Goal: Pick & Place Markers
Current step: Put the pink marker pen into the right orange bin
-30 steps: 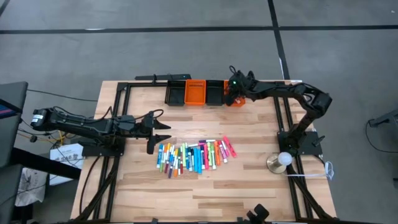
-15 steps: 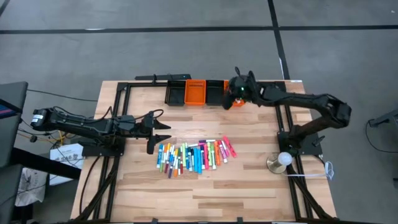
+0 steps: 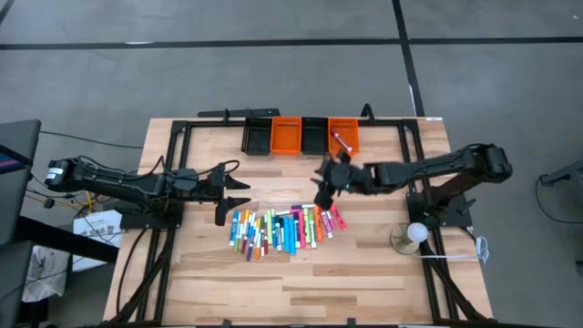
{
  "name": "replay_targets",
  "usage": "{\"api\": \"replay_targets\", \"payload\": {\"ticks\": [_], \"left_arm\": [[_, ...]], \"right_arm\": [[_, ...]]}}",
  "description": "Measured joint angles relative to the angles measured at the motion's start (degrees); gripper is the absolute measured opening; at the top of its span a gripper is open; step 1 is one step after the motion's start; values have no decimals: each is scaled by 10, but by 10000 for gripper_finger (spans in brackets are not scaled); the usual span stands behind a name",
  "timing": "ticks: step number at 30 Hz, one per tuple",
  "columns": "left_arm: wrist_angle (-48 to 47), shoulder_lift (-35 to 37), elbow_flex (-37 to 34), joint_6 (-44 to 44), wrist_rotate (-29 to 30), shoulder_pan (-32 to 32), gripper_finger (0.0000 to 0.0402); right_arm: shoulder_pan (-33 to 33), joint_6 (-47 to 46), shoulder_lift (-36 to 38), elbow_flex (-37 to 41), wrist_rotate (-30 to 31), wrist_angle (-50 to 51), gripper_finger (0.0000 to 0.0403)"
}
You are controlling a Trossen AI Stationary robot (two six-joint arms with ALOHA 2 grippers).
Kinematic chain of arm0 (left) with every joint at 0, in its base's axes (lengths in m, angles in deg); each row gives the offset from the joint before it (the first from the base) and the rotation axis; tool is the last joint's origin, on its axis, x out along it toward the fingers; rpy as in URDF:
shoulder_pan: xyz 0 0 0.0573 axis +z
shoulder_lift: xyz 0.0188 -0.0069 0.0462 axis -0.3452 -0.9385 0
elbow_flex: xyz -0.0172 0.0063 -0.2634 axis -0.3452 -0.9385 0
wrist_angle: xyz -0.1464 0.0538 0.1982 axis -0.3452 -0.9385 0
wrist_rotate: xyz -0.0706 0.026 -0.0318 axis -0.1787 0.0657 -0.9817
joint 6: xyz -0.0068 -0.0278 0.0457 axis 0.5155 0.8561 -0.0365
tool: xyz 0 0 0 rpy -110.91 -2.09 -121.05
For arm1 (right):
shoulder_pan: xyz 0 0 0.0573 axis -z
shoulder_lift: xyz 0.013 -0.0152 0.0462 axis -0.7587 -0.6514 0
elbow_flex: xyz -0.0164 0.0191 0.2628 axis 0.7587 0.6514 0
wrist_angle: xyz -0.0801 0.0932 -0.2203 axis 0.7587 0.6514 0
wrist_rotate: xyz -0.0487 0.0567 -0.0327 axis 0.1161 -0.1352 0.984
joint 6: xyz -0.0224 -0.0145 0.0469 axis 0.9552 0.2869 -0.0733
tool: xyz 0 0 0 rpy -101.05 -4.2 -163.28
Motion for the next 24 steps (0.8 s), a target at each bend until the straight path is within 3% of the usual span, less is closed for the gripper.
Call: {"api": "replay_targets", "payload": {"ticks": [7, 13, 24], "left_arm": [[0, 0, 0, 0, 0, 0, 195], [0, 0, 0, 0, 0, 0, 195], [0, 0, 0, 0, 0, 0, 195]], "right_arm": [[-37, -42, -64, 0, -3, -5, 120], [-41, -50, -101, 0, -45, -4, 120], [-35, -43, -120, 0, -99, 1, 120]]}}
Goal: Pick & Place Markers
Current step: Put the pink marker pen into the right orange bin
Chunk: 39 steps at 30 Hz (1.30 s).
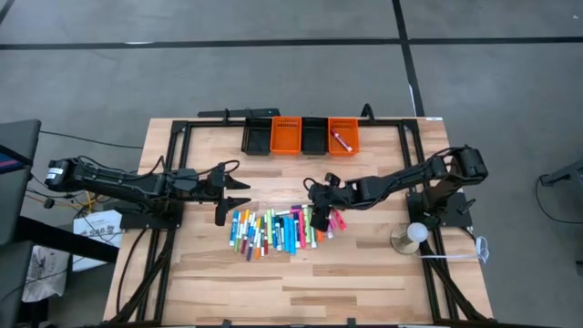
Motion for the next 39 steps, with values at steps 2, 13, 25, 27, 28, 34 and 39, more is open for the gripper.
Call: {"api": "replay_targets", "payload": {"ticks": [2, 13, 25, 27, 28, 34, 39], "left_arm": [[0, 0, 0, 0, 0, 0, 195], [0, 0, 0, 0, 0, 0, 195], [0, 0, 0, 0, 0, 0, 195], [0, 0, 0, 0, 0, 0, 195], [0, 0, 0, 0, 0, 0, 195], [0, 0, 0, 0, 0, 0, 195], [0, 0, 0, 0, 0, 0, 195]], "right_arm": [[0, 4, 0, 0, -1, 0, 120], [2, 4, 0, 0, -1, 2, 120], [2, 4, 0, 0, -1, 60, 120], [2, 4, 0, 0, -1, 70, 120], [2, 4, 0, 0, -1, 74, 120], [2, 6, 0, 0, -1, 91, 120], [2, 4, 0, 0, -1, 114, 120]]}}
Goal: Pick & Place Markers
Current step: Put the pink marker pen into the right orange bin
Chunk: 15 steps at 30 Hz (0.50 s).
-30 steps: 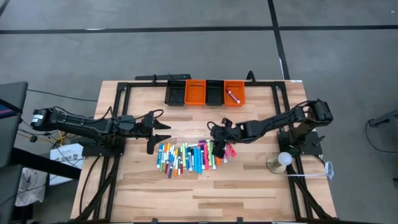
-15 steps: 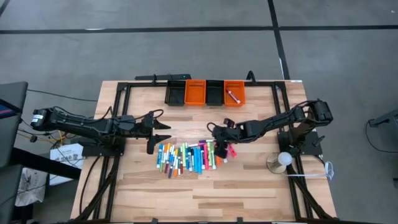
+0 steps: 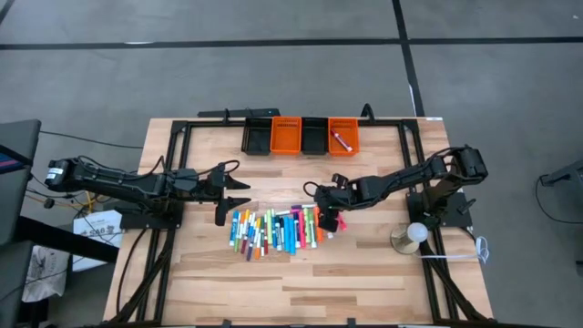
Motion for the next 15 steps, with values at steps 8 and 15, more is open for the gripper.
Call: {"api": "replay_targets", "payload": {"ticks": [8, 15], "left_arm": [[-4, 0, 0, 0, 0, 0, 195], [-5, 0, 0, 0, 0, 0, 195]], "right_arm": [[-1, 0, 0, 0, -2, 2, 120], [-1, -1, 0, 0, -2, 44, 120]]}}
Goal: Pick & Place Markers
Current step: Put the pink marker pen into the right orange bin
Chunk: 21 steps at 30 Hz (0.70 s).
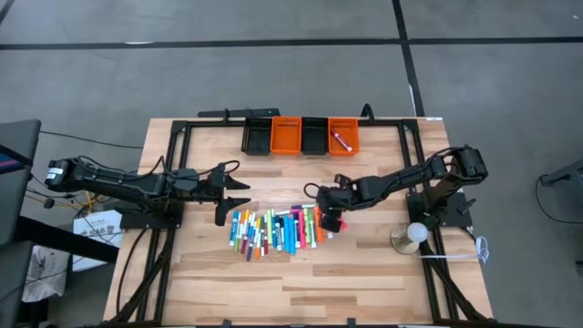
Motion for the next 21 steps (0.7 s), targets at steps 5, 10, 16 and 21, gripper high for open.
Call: {"api": "replay_targets", "payload": {"ticks": [5, 10, 16, 21], "left_arm": [[-2, 0, 0, 0, 0, 0, 195], [-4, 0, 0, 0, 0, 0, 195], [-7, 0, 0, 0, 0, 0, 195], [-8, 0, 0, 0, 0, 0, 195]], "right_arm": [[0, -19, 0, 0, 2, 60, 120], [-10, -19, 0, 0, 26, 69, 120], [-20, -14, 6, 0, 48, 71, 120], [-26, -17, 24, 0, 47, 61, 120]]}}
